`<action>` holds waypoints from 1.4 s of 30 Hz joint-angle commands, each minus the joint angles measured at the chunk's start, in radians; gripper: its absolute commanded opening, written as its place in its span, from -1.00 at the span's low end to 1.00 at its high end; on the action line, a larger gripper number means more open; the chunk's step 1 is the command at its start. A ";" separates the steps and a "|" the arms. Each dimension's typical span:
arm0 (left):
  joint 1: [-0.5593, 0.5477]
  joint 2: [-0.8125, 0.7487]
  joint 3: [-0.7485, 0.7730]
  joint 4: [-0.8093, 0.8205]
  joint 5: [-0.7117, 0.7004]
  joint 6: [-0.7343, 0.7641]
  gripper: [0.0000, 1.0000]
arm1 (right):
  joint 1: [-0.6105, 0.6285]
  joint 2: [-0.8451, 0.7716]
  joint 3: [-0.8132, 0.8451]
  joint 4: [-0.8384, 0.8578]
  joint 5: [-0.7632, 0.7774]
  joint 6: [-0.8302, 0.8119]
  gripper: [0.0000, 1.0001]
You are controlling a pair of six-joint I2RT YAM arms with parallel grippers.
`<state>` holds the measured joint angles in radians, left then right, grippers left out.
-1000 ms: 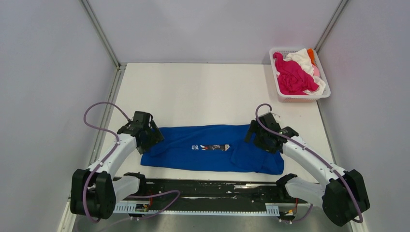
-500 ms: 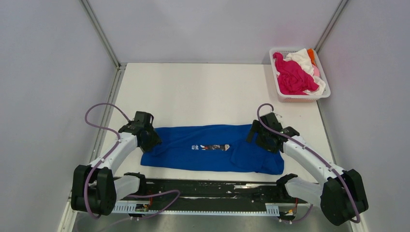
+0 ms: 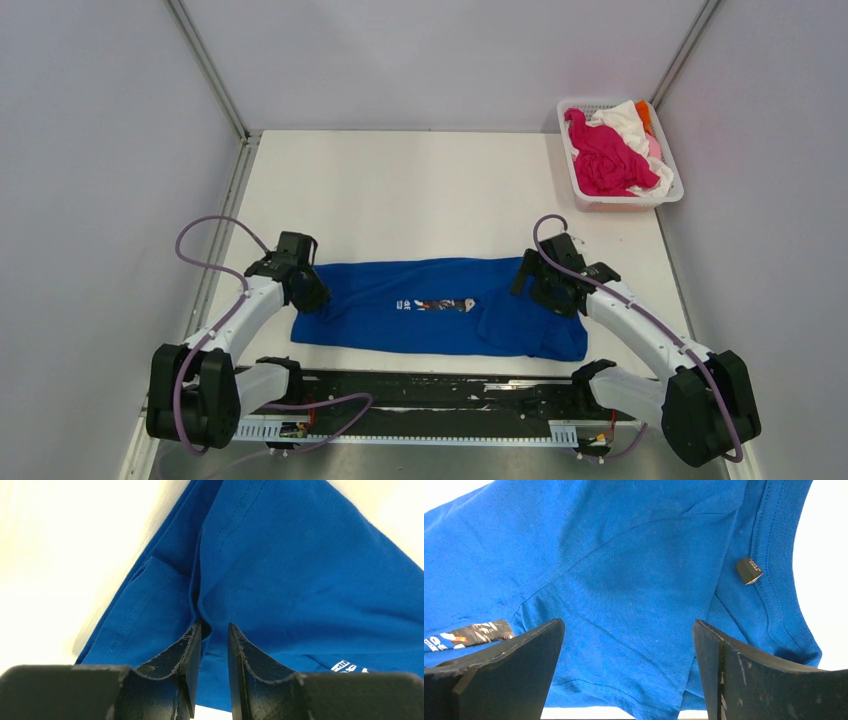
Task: Fold and stack the t-shirts
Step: Fold the other side of the tshirt into a rectangle
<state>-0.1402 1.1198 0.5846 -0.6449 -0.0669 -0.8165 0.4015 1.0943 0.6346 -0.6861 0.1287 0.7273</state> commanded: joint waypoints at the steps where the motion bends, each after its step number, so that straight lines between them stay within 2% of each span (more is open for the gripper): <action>1: 0.008 0.024 0.005 0.016 0.007 -0.021 -0.33 | -0.010 -0.004 -0.003 0.038 -0.005 -0.024 1.00; 8: 0.007 0.076 0.015 0.004 -0.018 -0.021 -0.34 | -0.021 -0.014 -0.004 0.039 -0.012 -0.028 1.00; 10: 0.007 0.098 0.021 0.006 -0.021 -0.018 -0.48 | -0.026 -0.021 -0.006 0.039 -0.014 -0.029 1.00; 11: 0.007 0.105 0.027 0.007 -0.019 -0.018 -0.71 | -0.027 -0.023 -0.007 0.039 -0.015 -0.029 1.00; 13: 0.008 0.106 0.039 0.005 -0.022 -0.019 -0.96 | -0.031 -0.025 -0.007 0.039 -0.019 -0.032 1.00; 14: 0.008 0.103 0.044 -0.003 -0.025 -0.019 -1.00 | -0.033 -0.026 -0.007 0.039 -0.020 -0.032 1.00; 27: 0.008 0.061 0.193 -0.068 -0.160 0.057 -1.00 | -0.051 0.012 -0.001 0.044 -0.011 -0.045 1.00; 36: 0.031 0.182 0.291 0.004 -0.206 0.109 -1.00 | -0.073 0.036 0.000 0.052 -0.030 -0.063 1.00; 42: 0.061 0.272 0.282 0.020 -0.279 0.093 -0.99 | -0.089 0.042 -0.005 0.054 -0.041 -0.067 1.00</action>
<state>-0.1043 1.3468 0.8501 -0.6540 -0.2581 -0.7288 0.3248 1.1358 0.6346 -0.6689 0.1009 0.6781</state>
